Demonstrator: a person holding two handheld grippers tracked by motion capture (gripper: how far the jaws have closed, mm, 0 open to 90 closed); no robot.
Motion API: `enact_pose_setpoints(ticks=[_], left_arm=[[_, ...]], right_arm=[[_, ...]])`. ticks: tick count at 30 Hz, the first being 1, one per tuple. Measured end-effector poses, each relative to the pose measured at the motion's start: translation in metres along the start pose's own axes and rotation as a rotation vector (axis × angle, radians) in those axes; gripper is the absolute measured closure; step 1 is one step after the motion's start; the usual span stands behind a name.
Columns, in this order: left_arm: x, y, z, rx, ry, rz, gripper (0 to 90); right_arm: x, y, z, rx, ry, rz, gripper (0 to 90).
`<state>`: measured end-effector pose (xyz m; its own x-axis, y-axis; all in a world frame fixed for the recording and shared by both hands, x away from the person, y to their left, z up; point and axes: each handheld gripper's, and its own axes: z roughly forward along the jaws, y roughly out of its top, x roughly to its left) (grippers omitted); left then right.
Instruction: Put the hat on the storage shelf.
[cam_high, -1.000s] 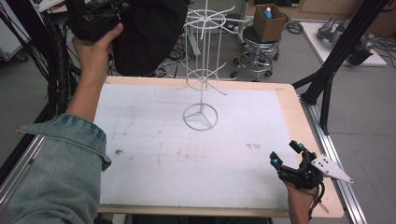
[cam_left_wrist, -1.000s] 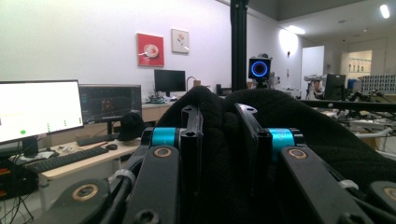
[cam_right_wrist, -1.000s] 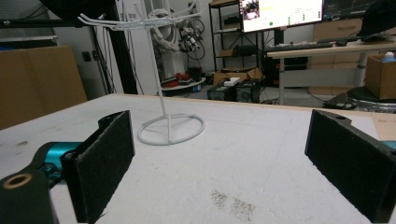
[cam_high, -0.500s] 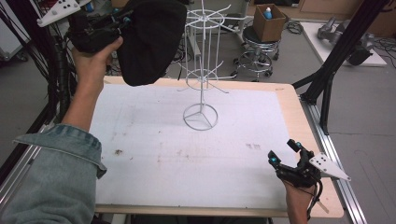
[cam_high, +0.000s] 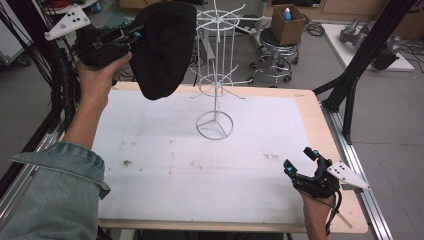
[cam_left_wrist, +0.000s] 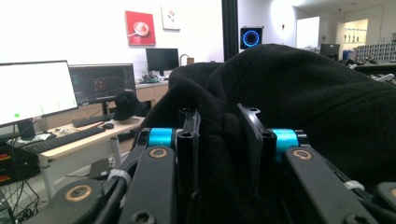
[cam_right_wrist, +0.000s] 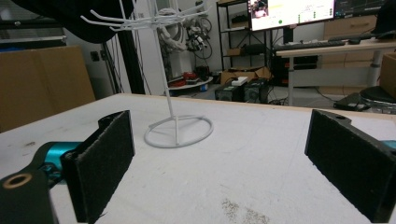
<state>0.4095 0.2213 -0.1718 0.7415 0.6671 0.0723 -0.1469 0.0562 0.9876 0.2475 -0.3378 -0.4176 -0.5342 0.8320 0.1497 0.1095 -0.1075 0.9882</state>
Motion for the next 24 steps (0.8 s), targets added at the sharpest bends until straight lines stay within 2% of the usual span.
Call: enact_pose_setpoints(ticks=[11,24], left_arm=[[-0.002,-0.012,0.002,0.072,0.016,0.020,65.9],[-0.001,-0.018,0.000,0.102,0.026,0.019,60.4]], right_arm=[[0.000,0.000,0.001,-0.001,0.005,-0.005,7.3],[0.000,0.000,0.001,-0.001,0.005,-0.004,7.3]])
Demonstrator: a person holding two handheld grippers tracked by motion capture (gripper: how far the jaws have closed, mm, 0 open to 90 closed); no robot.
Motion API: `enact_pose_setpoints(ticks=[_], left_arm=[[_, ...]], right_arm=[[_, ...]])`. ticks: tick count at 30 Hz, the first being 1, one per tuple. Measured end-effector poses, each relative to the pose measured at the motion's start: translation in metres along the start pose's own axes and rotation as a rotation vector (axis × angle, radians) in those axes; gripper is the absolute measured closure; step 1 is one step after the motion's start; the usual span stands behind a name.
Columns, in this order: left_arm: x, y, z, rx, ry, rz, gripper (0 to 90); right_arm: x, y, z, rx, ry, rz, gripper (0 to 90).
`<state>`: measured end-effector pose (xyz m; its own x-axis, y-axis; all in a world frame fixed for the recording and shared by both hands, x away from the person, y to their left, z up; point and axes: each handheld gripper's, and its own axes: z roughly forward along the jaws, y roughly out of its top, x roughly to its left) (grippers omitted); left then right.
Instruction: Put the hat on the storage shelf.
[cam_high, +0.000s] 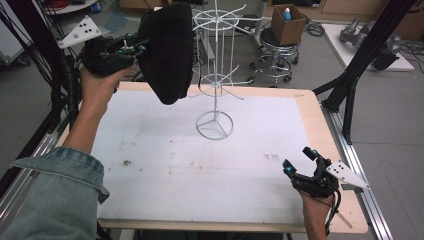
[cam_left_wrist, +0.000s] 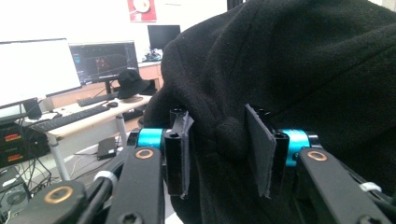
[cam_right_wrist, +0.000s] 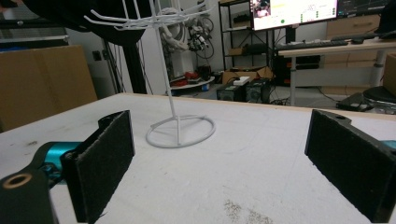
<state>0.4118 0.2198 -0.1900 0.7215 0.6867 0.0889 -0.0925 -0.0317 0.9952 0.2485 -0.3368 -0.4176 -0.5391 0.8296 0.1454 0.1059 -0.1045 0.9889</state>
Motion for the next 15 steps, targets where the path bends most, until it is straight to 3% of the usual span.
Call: enact_pose_setpoints(ticks=[5,15], left_arm=[[0.002,0.000,-0.002,0.006,0.004,0.000,57.0],[0.003,0.001,-0.016,-0.031,0.018,0.004,55.5]], right_arm=[[0.000,0.000,0.000,0.000,-0.001,0.000,7.3],[-0.001,0.000,0.001,-0.001,-0.001,0.002,7.3]])
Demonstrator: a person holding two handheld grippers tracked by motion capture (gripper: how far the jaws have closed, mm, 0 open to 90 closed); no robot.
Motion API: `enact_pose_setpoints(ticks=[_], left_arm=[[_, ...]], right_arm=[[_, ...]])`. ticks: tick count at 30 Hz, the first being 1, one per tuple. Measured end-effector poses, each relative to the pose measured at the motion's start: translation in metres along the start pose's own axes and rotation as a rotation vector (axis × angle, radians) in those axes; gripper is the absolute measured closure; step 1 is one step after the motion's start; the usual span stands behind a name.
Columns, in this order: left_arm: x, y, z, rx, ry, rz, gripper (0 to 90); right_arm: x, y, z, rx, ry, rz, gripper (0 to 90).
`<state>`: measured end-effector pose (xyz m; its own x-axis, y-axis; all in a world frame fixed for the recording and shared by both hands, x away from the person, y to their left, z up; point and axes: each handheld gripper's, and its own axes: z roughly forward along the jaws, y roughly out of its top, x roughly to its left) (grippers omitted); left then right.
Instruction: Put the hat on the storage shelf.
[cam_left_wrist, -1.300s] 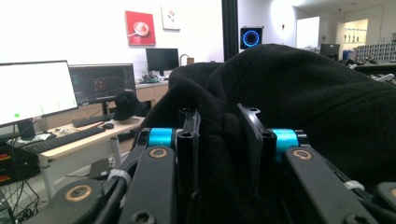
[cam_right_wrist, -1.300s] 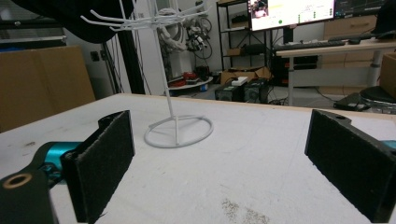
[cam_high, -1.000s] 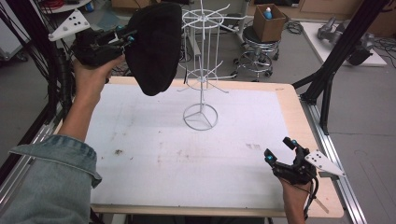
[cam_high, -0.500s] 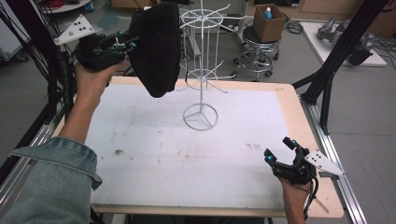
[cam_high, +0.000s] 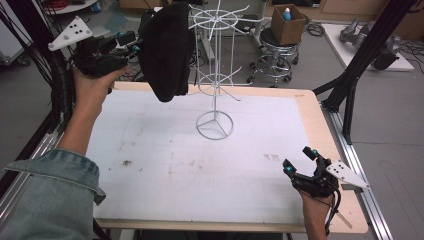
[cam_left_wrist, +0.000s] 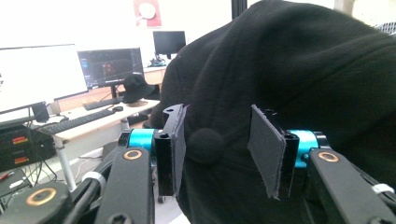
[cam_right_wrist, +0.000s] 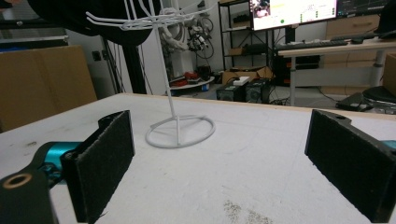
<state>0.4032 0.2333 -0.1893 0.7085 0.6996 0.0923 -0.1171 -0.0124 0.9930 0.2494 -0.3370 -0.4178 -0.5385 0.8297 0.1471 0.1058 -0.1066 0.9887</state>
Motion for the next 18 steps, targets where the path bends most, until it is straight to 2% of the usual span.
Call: enact_pose_setpoints(ticks=[6,9,18], left_arm=[[-0.001,0.000,-0.015,-0.006,0.021,0.008,53.3],[-0.001,-0.002,-0.024,-0.006,0.034,-0.002,50.9],[-0.006,-0.020,-0.055,0.007,0.089,-0.016,45.0]], right_arm=[[0.000,0.000,0.001,-0.003,0.002,0.005,7.3],[-0.001,0.000,0.003,-0.004,-0.001,0.005,7.3],[-0.001,0.000,0.013,-0.004,0.009,0.011,7.3]])
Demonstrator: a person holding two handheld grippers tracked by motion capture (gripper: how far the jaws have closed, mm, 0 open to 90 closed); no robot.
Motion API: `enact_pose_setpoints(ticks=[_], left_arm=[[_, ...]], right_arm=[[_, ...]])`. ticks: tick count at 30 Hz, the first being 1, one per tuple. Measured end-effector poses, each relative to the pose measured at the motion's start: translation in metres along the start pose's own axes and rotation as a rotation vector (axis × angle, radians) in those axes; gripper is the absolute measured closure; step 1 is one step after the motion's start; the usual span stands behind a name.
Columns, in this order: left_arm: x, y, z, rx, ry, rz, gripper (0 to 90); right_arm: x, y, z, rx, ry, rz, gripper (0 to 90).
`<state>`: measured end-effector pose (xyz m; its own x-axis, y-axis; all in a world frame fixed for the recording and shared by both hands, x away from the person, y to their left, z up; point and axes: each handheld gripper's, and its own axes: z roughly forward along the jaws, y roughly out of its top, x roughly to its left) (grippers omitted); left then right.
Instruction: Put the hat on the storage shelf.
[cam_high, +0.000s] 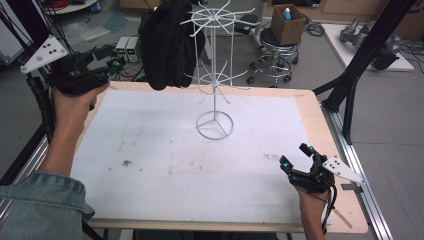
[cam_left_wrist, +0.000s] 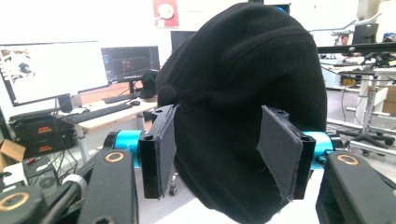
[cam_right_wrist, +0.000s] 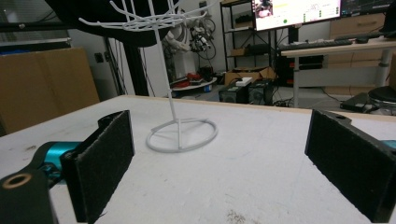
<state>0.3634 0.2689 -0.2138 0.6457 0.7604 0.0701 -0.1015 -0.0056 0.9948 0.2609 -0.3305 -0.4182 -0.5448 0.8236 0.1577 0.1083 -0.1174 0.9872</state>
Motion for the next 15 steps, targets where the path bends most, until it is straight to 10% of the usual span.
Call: enact_pose_setpoints(ticks=[15], left_arm=[[-0.015,-0.047,-0.039,0.065,0.103,-0.021,27.4]], right_arm=[[0.005,0.000,0.020,0.010,0.008,-0.002,7.1]])
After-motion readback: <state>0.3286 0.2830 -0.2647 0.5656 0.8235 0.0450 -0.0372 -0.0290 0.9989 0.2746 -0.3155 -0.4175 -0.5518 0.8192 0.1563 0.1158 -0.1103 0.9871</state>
